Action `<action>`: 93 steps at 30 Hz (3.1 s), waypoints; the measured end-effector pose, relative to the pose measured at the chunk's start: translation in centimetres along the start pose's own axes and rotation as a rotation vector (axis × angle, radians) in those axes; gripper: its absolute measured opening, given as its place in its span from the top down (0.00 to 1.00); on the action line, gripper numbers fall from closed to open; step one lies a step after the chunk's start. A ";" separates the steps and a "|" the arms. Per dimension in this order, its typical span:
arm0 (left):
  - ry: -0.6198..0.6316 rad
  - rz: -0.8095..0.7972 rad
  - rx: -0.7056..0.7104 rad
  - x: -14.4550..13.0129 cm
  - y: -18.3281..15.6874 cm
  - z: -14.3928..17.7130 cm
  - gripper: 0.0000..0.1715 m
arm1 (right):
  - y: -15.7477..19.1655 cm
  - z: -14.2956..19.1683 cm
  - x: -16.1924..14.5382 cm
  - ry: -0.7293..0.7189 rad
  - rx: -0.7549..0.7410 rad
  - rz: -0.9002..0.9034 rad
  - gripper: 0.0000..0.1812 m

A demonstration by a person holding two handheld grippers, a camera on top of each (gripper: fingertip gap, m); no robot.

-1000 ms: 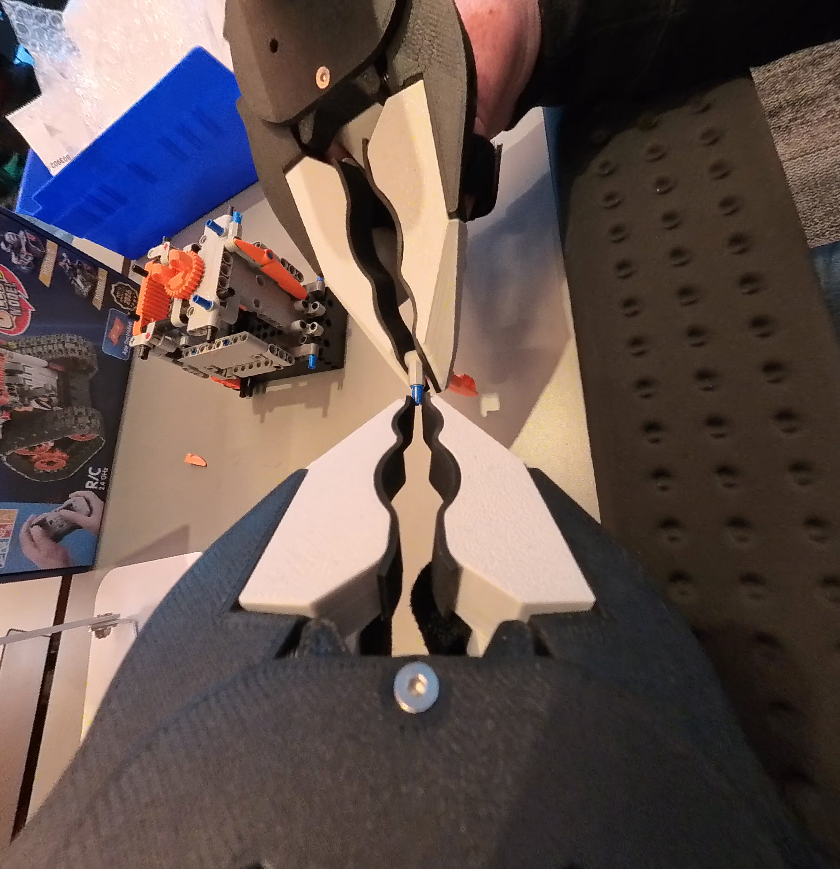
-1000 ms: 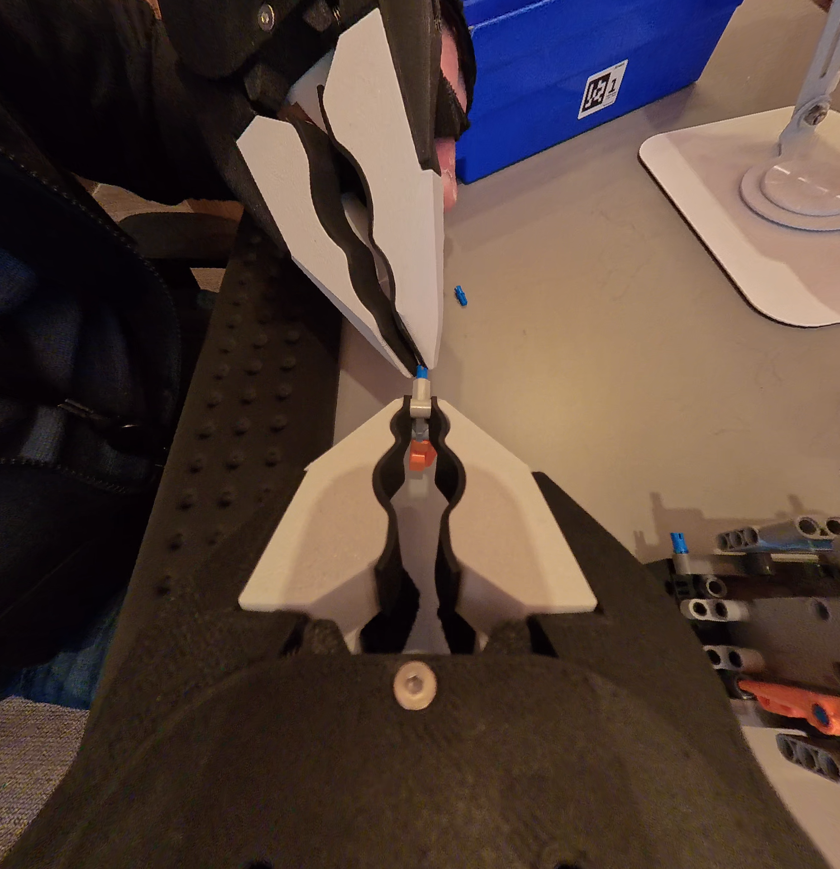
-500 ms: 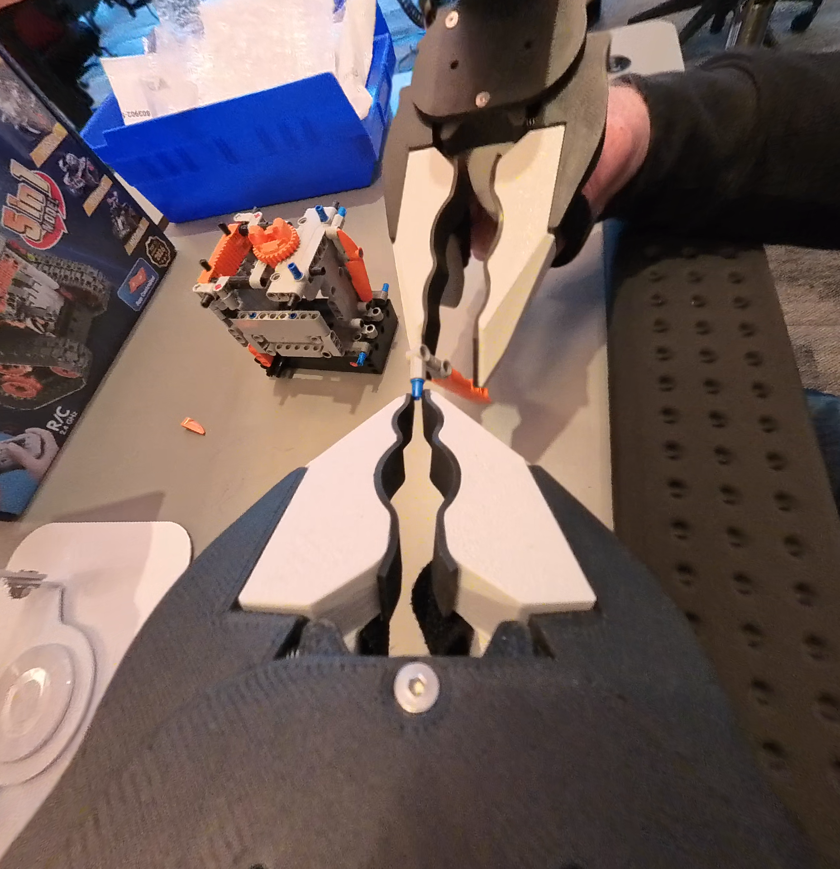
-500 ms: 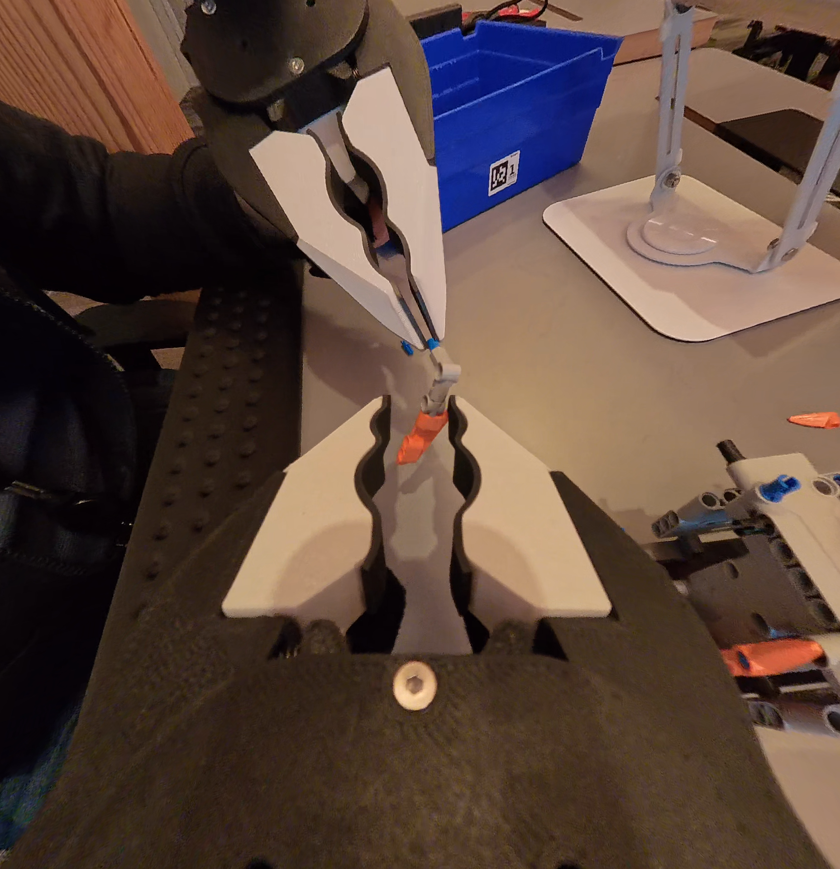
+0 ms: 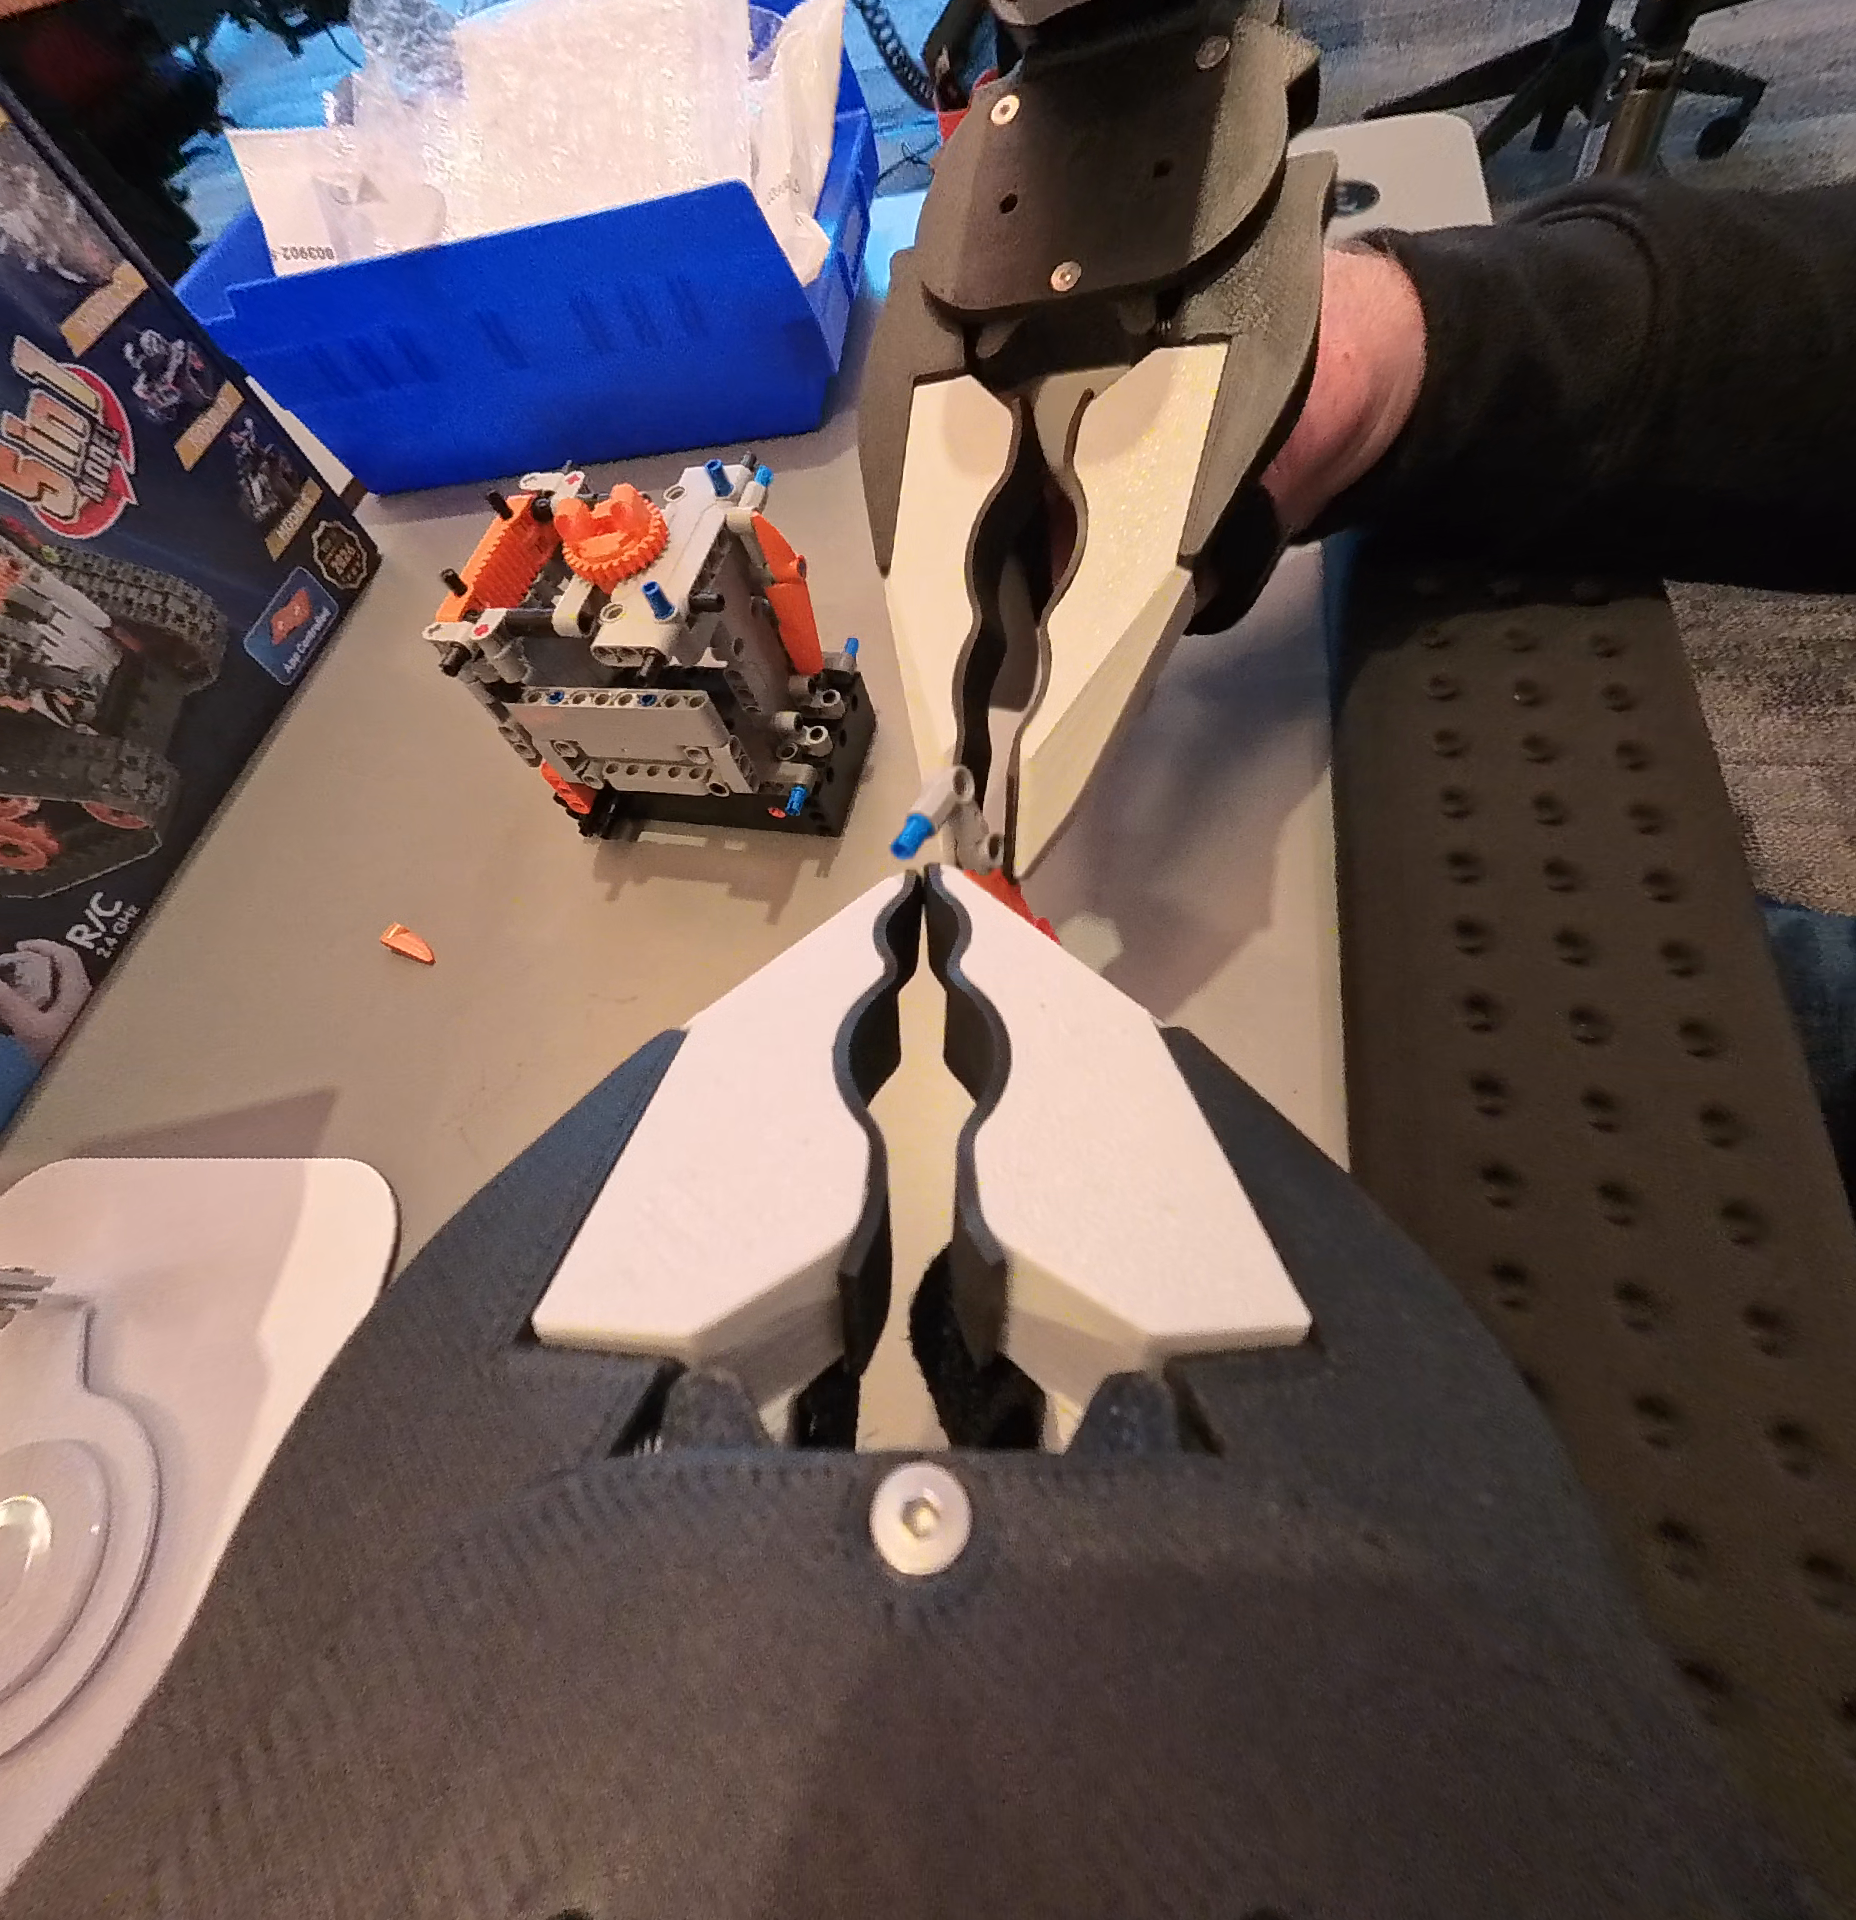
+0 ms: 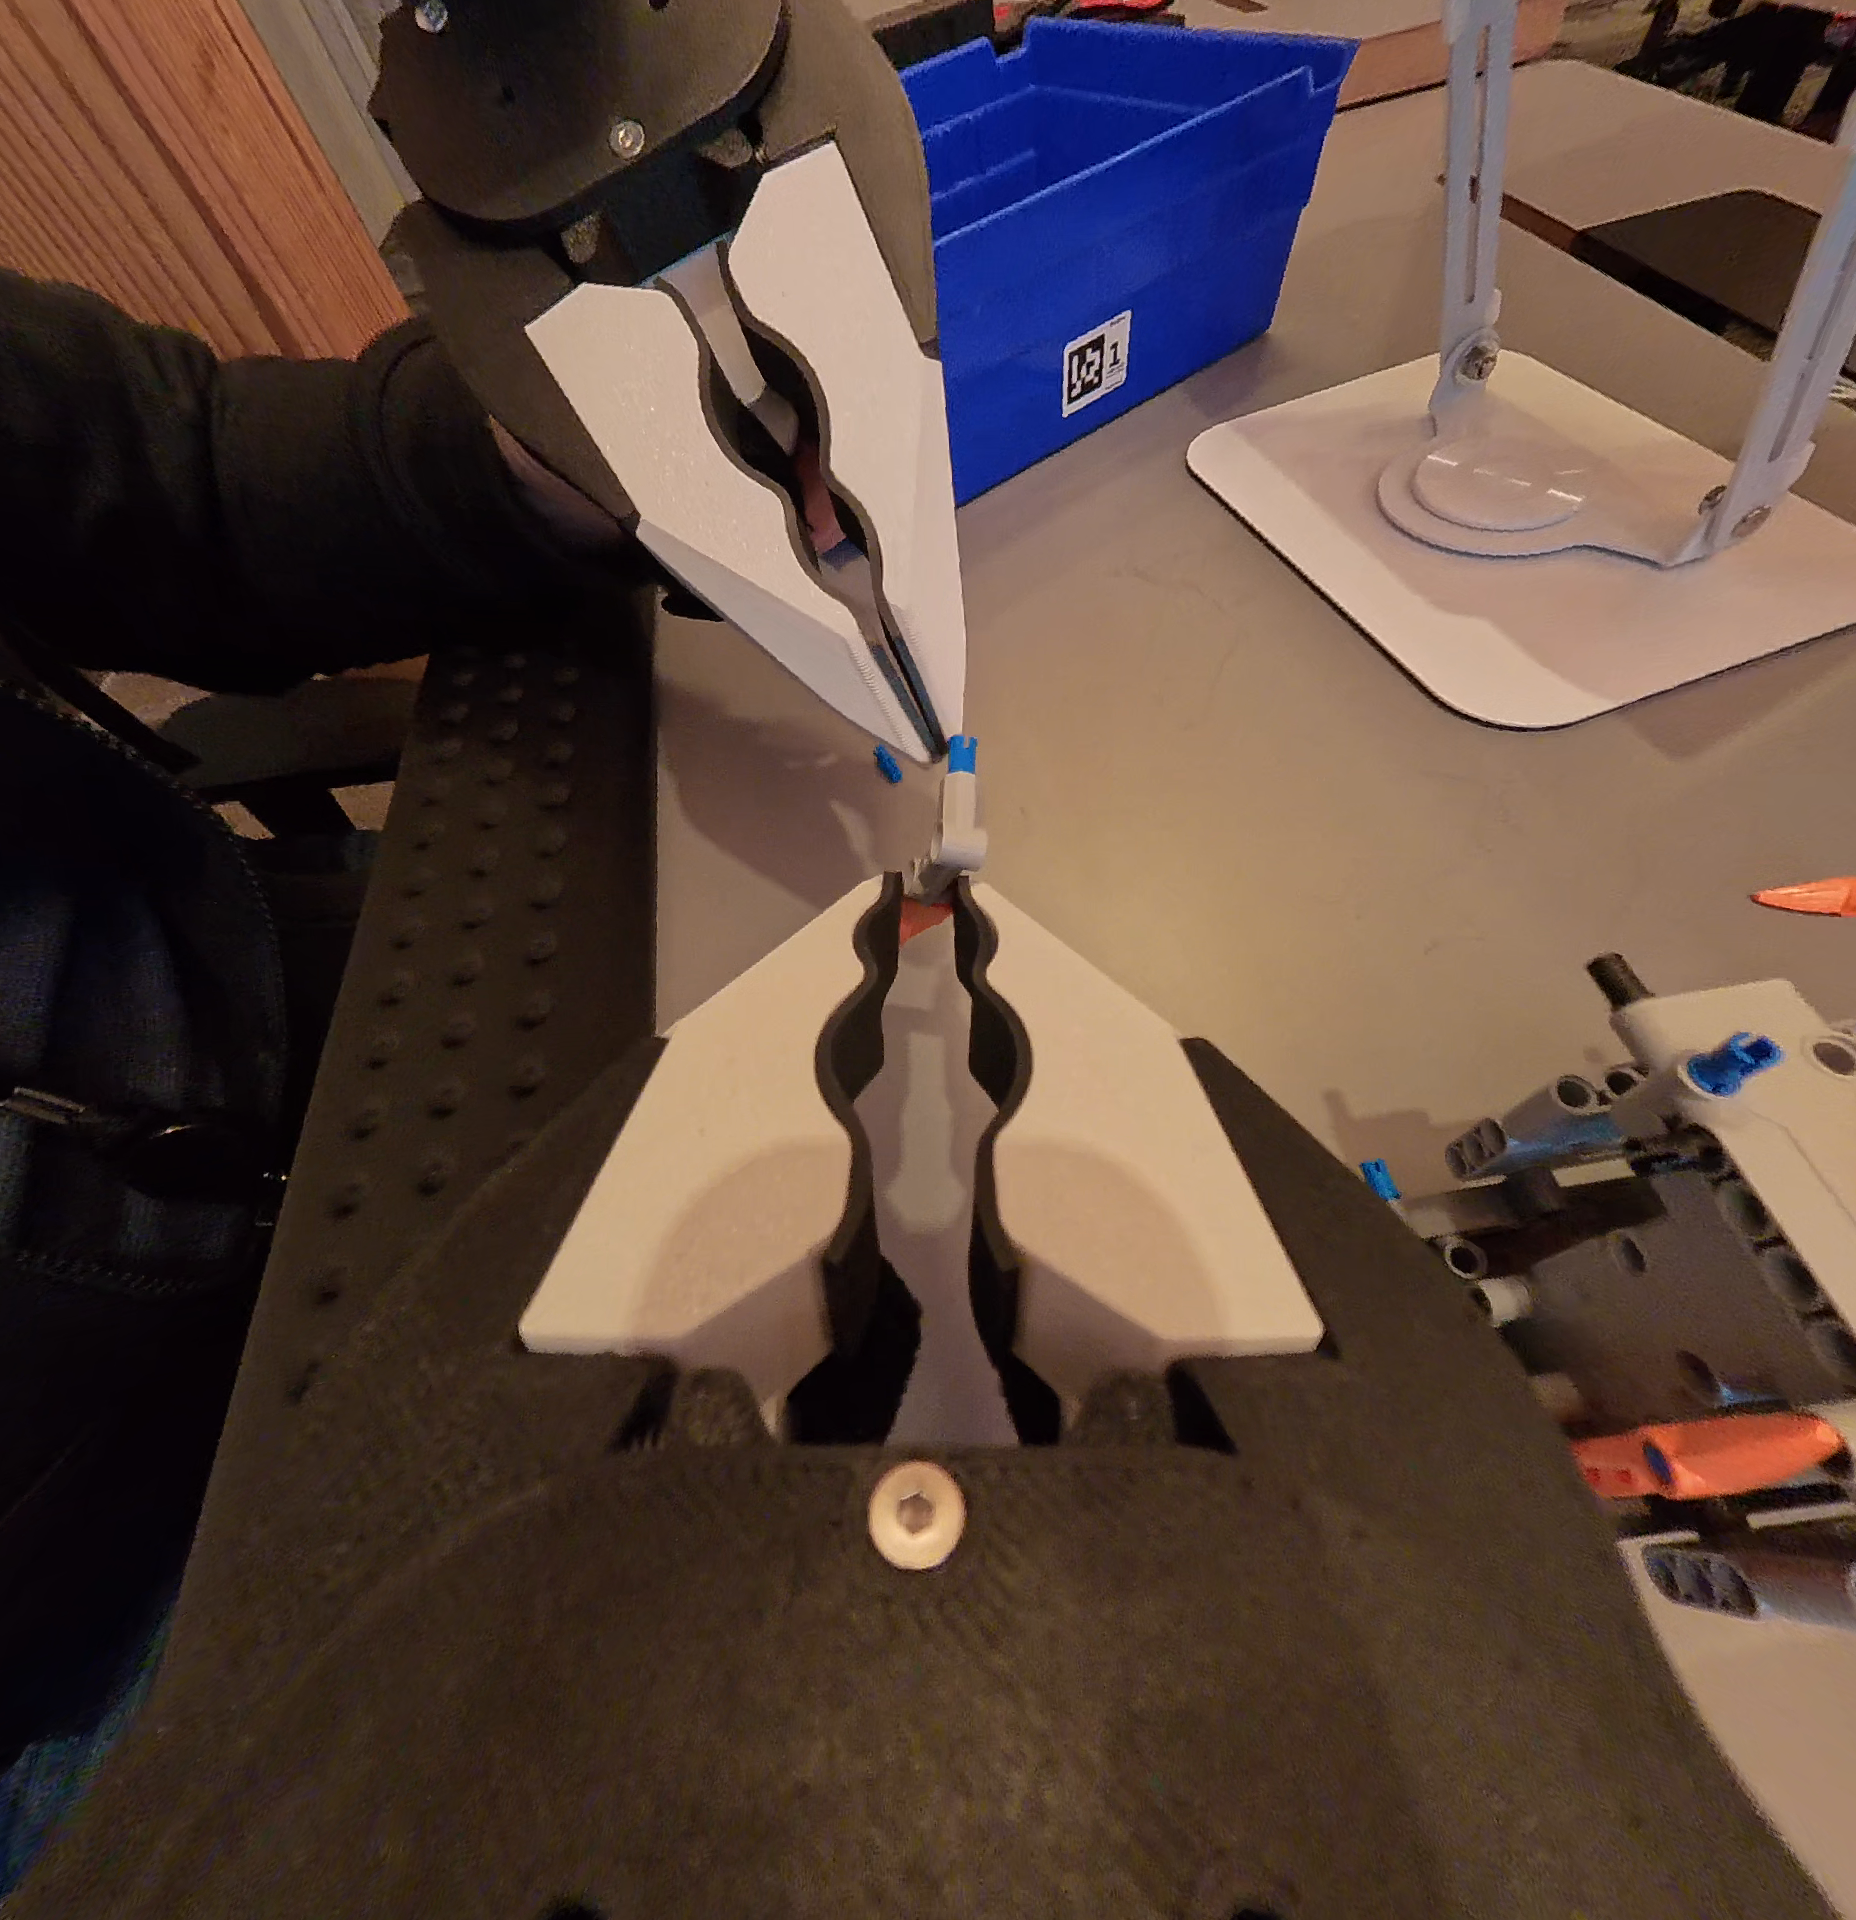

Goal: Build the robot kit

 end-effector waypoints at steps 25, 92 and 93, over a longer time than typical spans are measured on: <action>-0.034 -0.007 -0.026 0.6 -0.6 0.0 0.98 | 1.1 0.0 -0.3 0.017 0.107 -0.051 0.96; 0.471 0.484 0.315 -11.7 18.0 -12.6 0.97 | -0.8 2.2 1.4 -0.112 -0.010 -0.064 0.91; 0.467 0.482 0.317 -11.7 18.1 -12.6 0.97 | -0.8 2.3 1.4 -0.114 -0.009 -0.064 0.91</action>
Point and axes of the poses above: each gripper's, where its closed fingertips meet, z back along the fingers, x out of its top, y = z × x across the jaws, the point moved 1 cm from there along z, back along the fingers, and after that the axes turned 9 degrees about -z, right-handed, at the moved point
